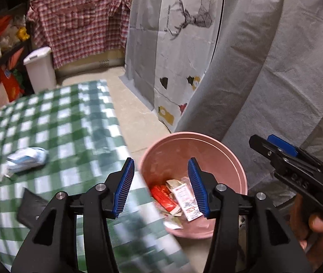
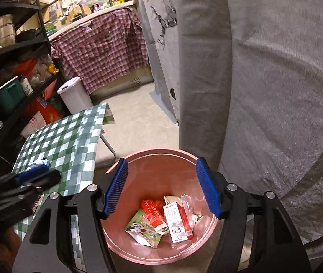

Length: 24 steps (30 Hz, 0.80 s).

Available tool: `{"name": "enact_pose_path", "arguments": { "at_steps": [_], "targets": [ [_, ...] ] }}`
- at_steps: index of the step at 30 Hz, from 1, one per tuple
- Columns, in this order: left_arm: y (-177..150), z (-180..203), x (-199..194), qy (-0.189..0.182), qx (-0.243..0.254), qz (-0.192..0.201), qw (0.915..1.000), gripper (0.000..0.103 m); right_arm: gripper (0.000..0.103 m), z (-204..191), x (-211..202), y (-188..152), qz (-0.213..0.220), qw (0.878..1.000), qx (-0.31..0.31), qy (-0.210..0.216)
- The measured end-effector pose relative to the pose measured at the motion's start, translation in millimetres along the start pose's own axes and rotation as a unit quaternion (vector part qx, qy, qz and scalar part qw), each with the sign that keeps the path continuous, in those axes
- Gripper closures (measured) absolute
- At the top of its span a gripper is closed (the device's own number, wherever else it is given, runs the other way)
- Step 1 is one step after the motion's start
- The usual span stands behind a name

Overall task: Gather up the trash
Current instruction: 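Move both grippers back to the black packet and blue mask on the table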

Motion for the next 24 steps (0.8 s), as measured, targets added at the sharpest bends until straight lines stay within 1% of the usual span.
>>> {"name": "enact_pose_path", "arguments": {
  "at_steps": [3, 5, 8, 9, 10, 12, 13, 18, 21, 24],
  "targets": [
    [0, -16, -25, 0.01, 0.006, 0.01, 0.9999, 0.062, 0.044, -6, -8, 0, 0.011, 1.0, -0.011, 0.011],
    [1, -31, -45, 0.017, 0.009, 0.018, 0.9997, 0.062, 0.047, -13, -15, 0, 0.017, 0.999, -0.018, 0.021],
    [-1, -55, -72, 0.026, 0.01, 0.024, 0.9993, 0.071, 0.056, -27, -25, -3, 0.025, 0.999, -0.029, 0.038],
    [-3, -65, -82, 0.031, 0.009, 0.025, 0.9991, 0.072, 0.064, -32, -28, -5, 0.027, 0.998, -0.034, 0.047],
    [-5, -76, -92, 0.035, 0.006, 0.028, 0.999, 0.074, 0.074, -37, -31, -6, 0.027, 0.997, -0.038, 0.054],
    [-8, -96, -107, 0.04, -0.001, 0.029, 0.9988, 0.077, 0.084, -47, -34, -9, 0.025, 0.996, -0.047, 0.07],
    [-11, -105, -114, 0.044, -0.004, 0.03, 0.9986, 0.077, 0.088, -53, -36, -11, 0.023, 0.995, -0.052, 0.078],
    [-26, -155, -140, 0.076, -0.03, 0.038, 0.9959, 0.078, 0.088, -81, -40, -24, 0.013, 0.991, -0.078, 0.111],
    [-42, -183, -144, 0.084, -0.073, 0.043, 0.9928, 0.078, 0.087, -97, -38, -34, -0.001, 0.987, -0.092, 0.13],
    [-55, -204, -138, 0.095, -0.105, 0.031, 0.9894, 0.078, 0.086, -118, -30, -48, -0.022, 0.982, -0.112, 0.148]
  ]
}}
Point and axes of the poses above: each gripper's, at about its wrist camera, not at the fingertips, and x roughly the way its jaws point, z to its right, y to its top, the point moved 2 cm from there along x, roughly the way its jaws point, and after that the axes turned 12 degrees about x, right-handed, at the moved point
